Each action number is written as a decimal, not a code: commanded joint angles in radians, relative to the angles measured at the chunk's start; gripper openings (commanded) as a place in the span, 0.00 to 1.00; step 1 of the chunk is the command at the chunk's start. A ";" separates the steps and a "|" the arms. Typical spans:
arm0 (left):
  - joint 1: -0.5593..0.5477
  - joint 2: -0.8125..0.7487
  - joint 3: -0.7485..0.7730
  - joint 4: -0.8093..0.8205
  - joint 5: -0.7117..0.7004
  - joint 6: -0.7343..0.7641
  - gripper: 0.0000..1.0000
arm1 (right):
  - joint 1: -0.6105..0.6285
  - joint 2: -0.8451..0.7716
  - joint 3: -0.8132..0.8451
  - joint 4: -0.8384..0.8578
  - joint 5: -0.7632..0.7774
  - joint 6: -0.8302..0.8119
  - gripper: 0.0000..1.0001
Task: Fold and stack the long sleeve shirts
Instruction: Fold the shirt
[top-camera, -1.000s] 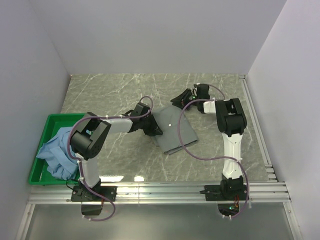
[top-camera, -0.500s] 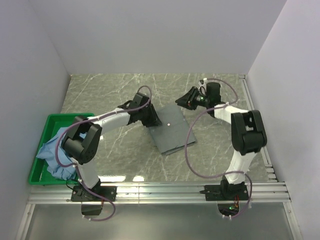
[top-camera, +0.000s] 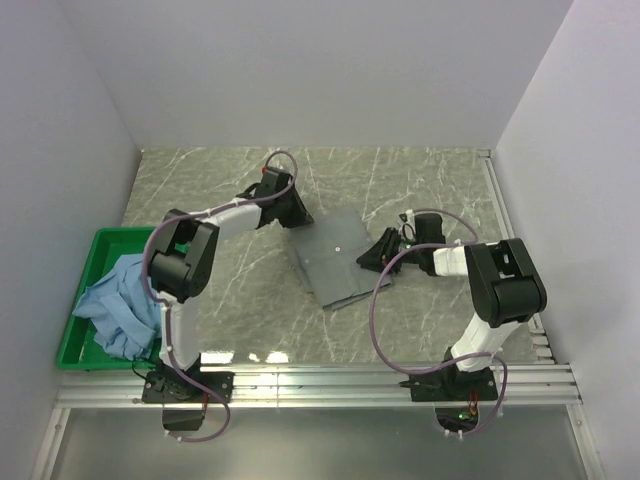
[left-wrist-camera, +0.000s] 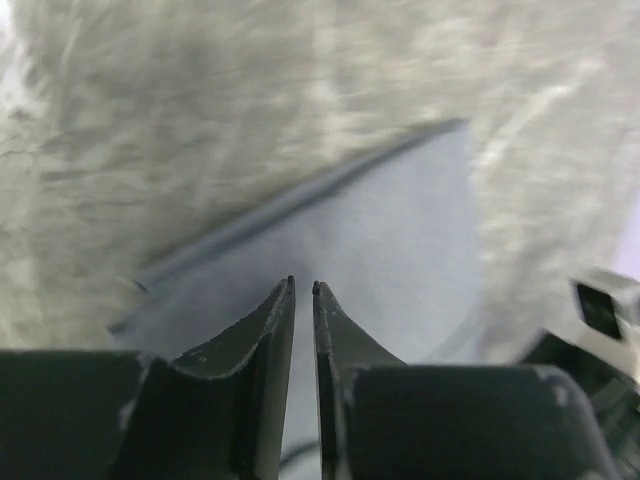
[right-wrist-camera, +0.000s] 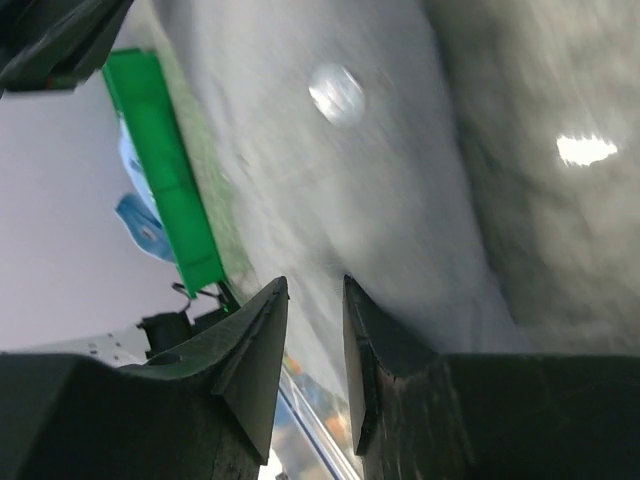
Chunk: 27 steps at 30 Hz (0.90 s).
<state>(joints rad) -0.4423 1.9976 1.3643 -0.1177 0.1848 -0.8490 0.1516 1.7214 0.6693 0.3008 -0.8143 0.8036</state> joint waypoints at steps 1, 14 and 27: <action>0.020 0.059 0.029 0.020 -0.027 0.028 0.19 | -0.012 -0.045 -0.037 -0.003 0.006 -0.052 0.36; 0.040 -0.153 -0.052 -0.071 -0.099 0.079 0.41 | -0.012 -0.359 0.055 -0.469 0.354 -0.320 0.40; -0.136 -0.324 -0.286 -0.231 -0.160 -0.021 0.69 | 0.032 -0.287 0.084 -0.605 0.426 -0.354 0.40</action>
<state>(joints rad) -0.5411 1.6375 1.1206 -0.3080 0.0360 -0.8314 0.1566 1.4033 0.7349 -0.2703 -0.3775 0.4690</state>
